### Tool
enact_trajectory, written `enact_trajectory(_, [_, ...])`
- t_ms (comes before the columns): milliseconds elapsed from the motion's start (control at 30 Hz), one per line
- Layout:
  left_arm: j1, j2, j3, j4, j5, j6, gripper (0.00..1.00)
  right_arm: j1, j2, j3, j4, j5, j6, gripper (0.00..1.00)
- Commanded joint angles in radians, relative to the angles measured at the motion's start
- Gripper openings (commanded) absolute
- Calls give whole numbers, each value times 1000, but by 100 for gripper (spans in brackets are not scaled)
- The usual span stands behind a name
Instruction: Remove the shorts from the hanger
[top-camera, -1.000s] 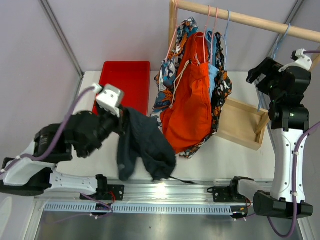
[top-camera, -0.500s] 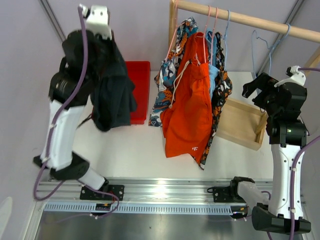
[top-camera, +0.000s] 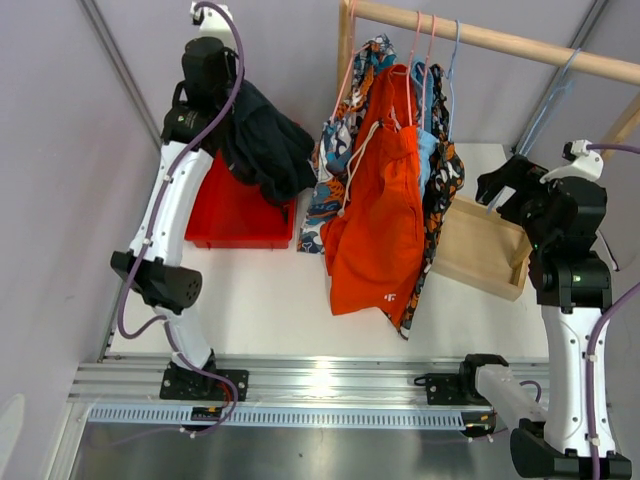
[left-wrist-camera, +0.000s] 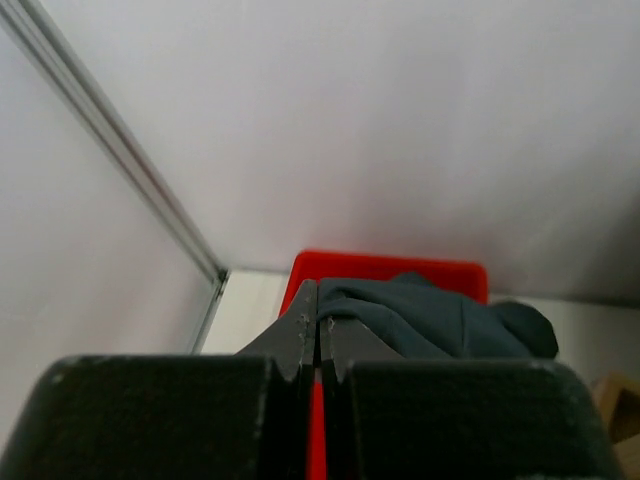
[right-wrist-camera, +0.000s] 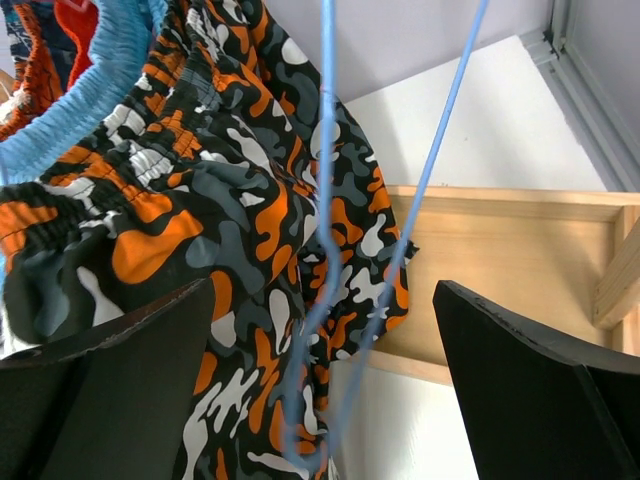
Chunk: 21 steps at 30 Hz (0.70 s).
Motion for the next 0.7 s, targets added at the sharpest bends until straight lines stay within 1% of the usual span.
enact_trajectory(0, [39, -82, -126, 143, -8, -31, 0, 9, -14, 15, 14, 37, -21, 99])
enact_trajectory(67, [41, -104, -161, 179, 11, -17, 0, 9, -12, 21, 15, 40, -21, 99])
enact_trajectory(167, [48, -123, -225, 177, -4, -16, 0, 9, -9, 39, 17, 53, -18, 99])
enact_trajectory(233, [61, -138, -245, 176, -24, -49, 0, 9, -8, 53, 17, 63, -19, 99])
enact_trajectory(300, [87, -152, -305, 168, 2, -83, 0, 9, -6, 79, 14, 67, -19, 99])
enact_trajectory(367, [90, -153, -357, 162, 51, -89, 7, 7, -3, 103, 15, 60, -15, 99])
enact_trajectory(400, [90, -152, -371, 156, 77, -97, 15, 7, -2, 108, 18, 54, -13, 99])
enact_trajectory(433, [90, -141, -385, 150, 106, -112, 47, 7, -5, 113, 35, 43, -10, 99])
enact_trajectory(467, [90, -130, -407, 130, 152, -114, 82, 7, -8, 117, 44, 15, -5, 100])
enact_trajectory(500, [90, -117, -399, 99, 152, -159, 99, 7, -6, 133, 55, 0, -1, 99])
enact_trajectory(533, [90, -97, -382, 53, 147, -180, 99, 7, -5, 140, 82, -17, 5, 99])
enact_trajectory(567, [90, -62, -341, 4, 128, -200, 99, 7, 1, 149, 99, -90, 9, 99])
enact_trajectory(600, [90, -58, -346, -64, 126, -247, 99, 7, 8, 160, 115, -123, 21, 100])
enact_trajectory(633, [88, -66, -362, -76, 143, -261, 99, 9, 17, 183, 145, -176, 31, 99])
enact_trajectory(667, [87, -119, -460, -70, 160, -273, 99, 10, 38, 197, 162, -201, 39, 99])
